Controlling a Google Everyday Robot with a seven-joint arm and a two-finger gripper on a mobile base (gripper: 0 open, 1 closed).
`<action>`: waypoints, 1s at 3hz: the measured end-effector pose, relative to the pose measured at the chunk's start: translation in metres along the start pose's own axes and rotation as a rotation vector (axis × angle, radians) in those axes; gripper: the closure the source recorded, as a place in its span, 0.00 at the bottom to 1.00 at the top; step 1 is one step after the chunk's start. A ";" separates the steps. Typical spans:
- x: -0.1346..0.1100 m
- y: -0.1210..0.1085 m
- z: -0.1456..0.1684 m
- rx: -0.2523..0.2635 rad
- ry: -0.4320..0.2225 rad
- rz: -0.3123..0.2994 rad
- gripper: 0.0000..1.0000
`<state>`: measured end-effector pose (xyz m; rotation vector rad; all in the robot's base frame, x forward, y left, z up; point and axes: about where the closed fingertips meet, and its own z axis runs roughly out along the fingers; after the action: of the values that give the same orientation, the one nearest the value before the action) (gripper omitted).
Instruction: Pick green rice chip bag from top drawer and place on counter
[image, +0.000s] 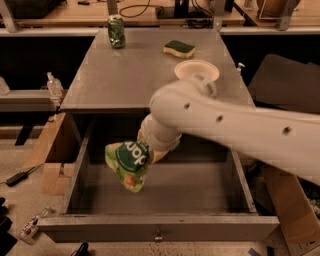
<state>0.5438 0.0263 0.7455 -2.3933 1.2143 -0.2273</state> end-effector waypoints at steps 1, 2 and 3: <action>0.014 -0.025 -0.088 0.023 -0.049 0.041 1.00; 0.023 -0.055 -0.139 0.005 -0.093 0.104 1.00; 0.006 -0.101 -0.160 -0.049 -0.136 0.095 1.00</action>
Offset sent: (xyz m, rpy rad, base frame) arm 0.0438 -0.0240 0.3388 0.1890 0.1130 -0.0583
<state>0.5663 0.0230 0.9337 -2.3429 1.2790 -0.0048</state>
